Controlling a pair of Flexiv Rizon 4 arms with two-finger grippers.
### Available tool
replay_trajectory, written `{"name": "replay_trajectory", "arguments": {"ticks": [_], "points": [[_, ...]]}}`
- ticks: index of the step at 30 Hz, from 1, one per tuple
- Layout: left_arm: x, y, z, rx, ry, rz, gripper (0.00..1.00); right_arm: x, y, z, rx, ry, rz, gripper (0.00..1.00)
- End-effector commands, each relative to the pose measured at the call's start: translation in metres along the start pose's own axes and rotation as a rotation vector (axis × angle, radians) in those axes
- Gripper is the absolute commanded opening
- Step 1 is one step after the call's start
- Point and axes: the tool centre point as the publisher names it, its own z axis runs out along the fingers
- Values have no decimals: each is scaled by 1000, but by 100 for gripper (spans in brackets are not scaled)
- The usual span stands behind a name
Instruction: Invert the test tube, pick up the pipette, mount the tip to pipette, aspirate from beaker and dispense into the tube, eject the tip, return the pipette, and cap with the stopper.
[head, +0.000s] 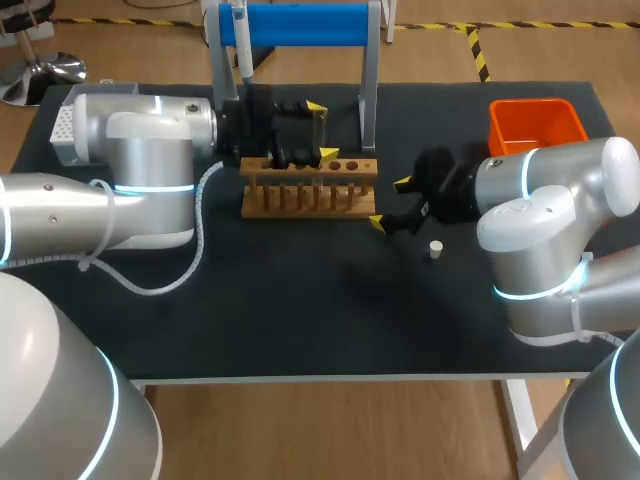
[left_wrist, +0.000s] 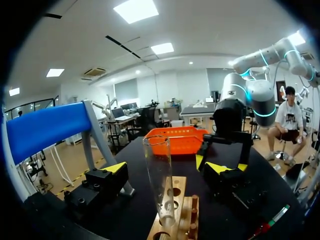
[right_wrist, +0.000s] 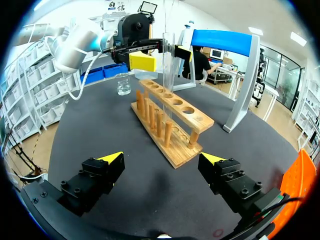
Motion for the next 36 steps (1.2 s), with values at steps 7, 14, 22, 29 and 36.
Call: {"name": "replay_trajectory", "arguments": {"ticks": [7,14,22,29,36], "points": [[5,-19,-24,-25,-12,-26,100,0,-1,-1,-1,1,-1,100],[11,-41,-58,-79,-11,-64,100,0,-1,-1,-1,1,-1,100],[33,-62,-109,-168,-61,-91,100,0,-1,-1,-1,1,-1,100],[37,-66,-116,-181,-71,-92,100,0,-1,-1,-1,1,-1,100],[37,-66,-116,-181,-71,-92,100,0,-1,-1,-1,1,-1,100]]}}
